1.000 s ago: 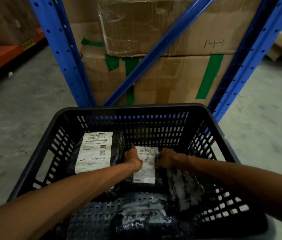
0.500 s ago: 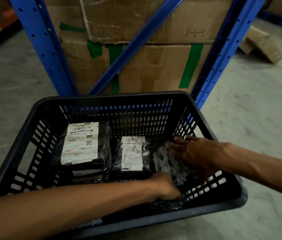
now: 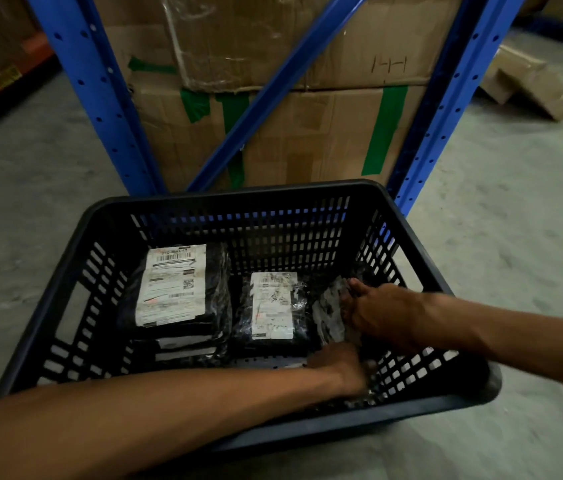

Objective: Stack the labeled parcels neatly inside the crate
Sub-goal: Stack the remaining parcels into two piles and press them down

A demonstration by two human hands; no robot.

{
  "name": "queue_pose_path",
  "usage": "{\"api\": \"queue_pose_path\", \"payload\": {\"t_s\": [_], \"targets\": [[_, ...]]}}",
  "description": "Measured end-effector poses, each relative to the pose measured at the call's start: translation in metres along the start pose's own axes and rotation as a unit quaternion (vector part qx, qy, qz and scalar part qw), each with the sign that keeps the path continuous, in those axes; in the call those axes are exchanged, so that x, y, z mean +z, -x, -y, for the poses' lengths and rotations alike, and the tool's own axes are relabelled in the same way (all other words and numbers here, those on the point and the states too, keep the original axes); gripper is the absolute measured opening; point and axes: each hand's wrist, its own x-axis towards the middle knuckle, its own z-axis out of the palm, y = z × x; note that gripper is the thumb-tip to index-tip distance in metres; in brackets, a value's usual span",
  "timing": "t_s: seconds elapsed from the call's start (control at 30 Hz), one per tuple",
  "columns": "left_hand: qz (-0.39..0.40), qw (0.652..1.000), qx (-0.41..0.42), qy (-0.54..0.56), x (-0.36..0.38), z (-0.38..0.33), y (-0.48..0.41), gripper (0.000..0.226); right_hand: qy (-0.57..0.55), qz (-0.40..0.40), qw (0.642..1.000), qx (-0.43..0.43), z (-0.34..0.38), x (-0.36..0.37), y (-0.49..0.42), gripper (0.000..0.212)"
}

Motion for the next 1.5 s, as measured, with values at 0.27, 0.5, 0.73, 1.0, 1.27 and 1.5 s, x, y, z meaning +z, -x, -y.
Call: {"api": "queue_pose_path", "payload": {"t_s": [0.27, 0.5, 0.73, 1.0, 1.27, 1.5], "targets": [[-0.032, 0.98, 0.101, 0.171, -0.077, 0.026, 0.044, 0.071, -0.522, -0.057, 0.848, -0.076, -0.084, -0.046, 0.042, 0.05], [0.002, 0.839, 0.045, 0.542, -0.166, 0.056, 0.067, 0.077, -0.88, -0.141, 0.422, 0.167, -0.09, -0.028, -0.001, 0.058], [-0.171, 0.882, -0.074, 0.432, -0.145, 0.065, 0.031, 0.051, -0.903, -0.126, 0.377, 0.166, -0.036, -0.034, -0.053, 0.027], [-0.227, 0.927, -0.138, 0.267, -0.129, 0.072, -0.004, 0.033, -0.904, -0.174, 0.358, 0.156, 0.014, -0.009, -0.095, 0.028], [-0.256, 0.951, -0.117, 0.13, -0.088, 0.073, -0.004, 0.094, -0.793, -0.181, 0.516, 0.267, 0.033, 0.004, -0.122, 0.061], [-0.195, 0.972, -0.121, 0.047, -0.082, 0.082, -0.015, 0.093, -0.817, -0.156, 0.473, 0.29, 0.036, 0.014, -0.119, 0.076]]}}
